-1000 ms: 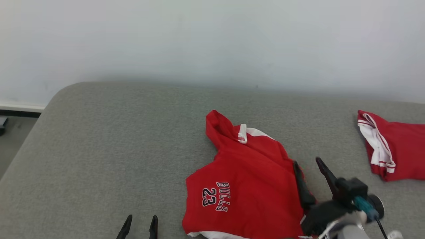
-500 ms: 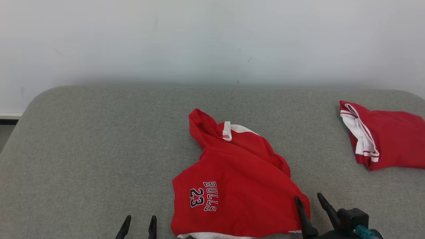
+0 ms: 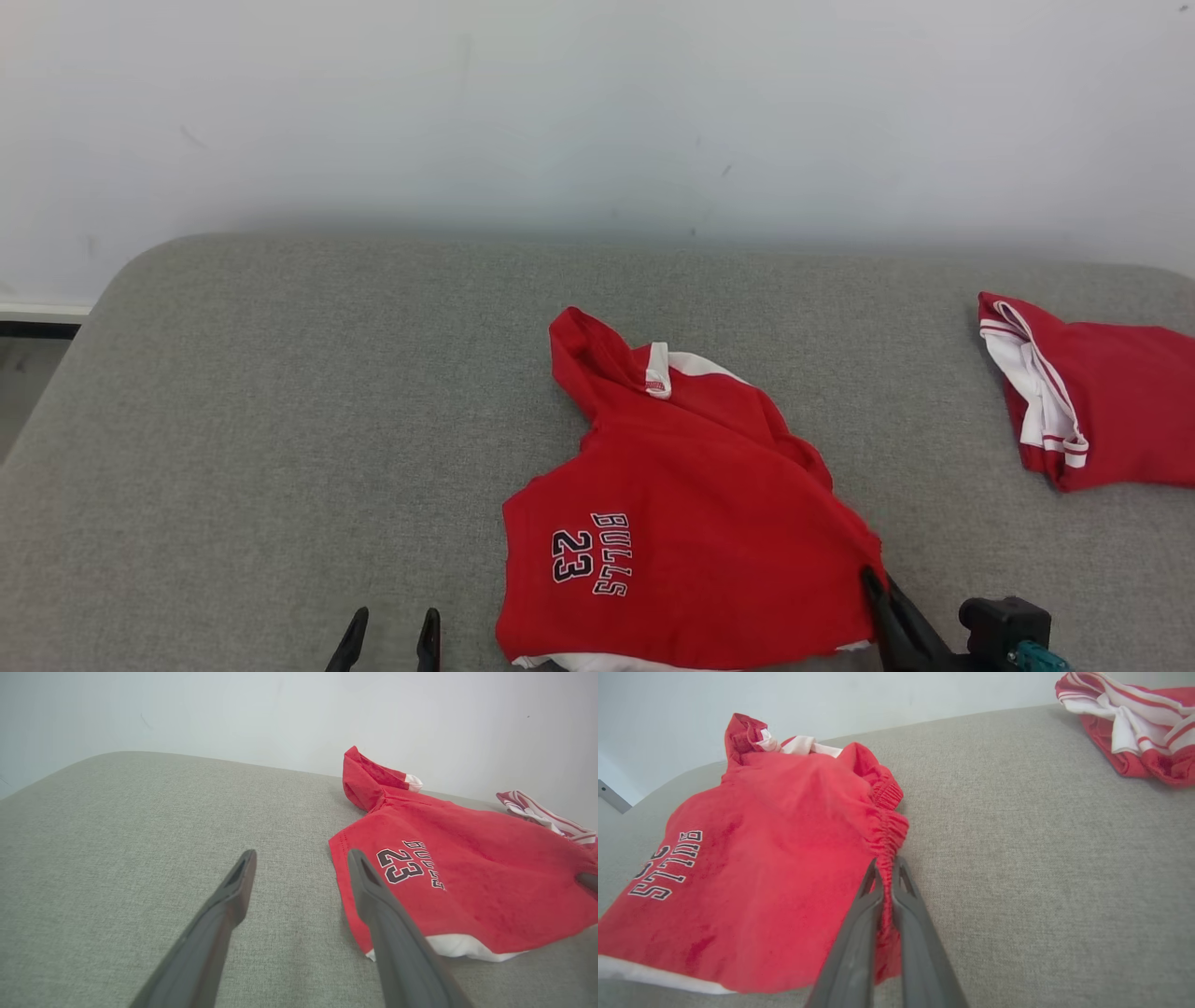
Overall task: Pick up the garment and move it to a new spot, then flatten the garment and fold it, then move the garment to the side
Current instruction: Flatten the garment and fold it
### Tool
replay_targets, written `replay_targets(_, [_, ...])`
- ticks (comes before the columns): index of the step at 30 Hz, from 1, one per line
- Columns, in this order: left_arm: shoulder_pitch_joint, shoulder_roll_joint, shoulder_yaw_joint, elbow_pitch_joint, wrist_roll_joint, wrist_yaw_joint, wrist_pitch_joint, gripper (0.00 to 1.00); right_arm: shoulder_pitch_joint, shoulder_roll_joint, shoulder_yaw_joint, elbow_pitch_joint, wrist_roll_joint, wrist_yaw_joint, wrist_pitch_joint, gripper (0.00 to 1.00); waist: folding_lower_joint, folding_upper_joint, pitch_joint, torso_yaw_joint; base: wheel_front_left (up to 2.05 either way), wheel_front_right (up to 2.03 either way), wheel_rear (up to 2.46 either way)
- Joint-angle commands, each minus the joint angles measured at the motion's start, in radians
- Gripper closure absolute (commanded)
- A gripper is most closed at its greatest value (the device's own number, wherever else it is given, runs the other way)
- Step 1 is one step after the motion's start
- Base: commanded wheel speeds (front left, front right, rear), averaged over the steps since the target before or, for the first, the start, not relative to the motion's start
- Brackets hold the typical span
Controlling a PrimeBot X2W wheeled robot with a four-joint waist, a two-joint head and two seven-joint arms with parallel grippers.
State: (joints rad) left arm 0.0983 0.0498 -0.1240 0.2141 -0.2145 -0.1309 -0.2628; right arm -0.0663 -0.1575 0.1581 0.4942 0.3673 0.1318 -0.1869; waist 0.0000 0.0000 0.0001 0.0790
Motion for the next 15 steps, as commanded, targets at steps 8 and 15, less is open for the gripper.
replay_targets(8, [-0.006,0.001,-0.002,0.001,0.005,0.001,-0.003,0.00,-0.093,-0.033,0.015,-0.005,-0.039,-0.003,0.013,1.00,0.0000,0.0000,0.003,0.023,0.00,0.00,0.00])
replay_targets(15, [-0.028,0.001,-0.019,0.011,0.000,0.001,-0.003,0.00,-0.243,-0.018,0.015,0.150,-0.080,-0.003,0.036,1.00,0.0000,0.0000,0.020,0.060,0.00,0.00,0.00])
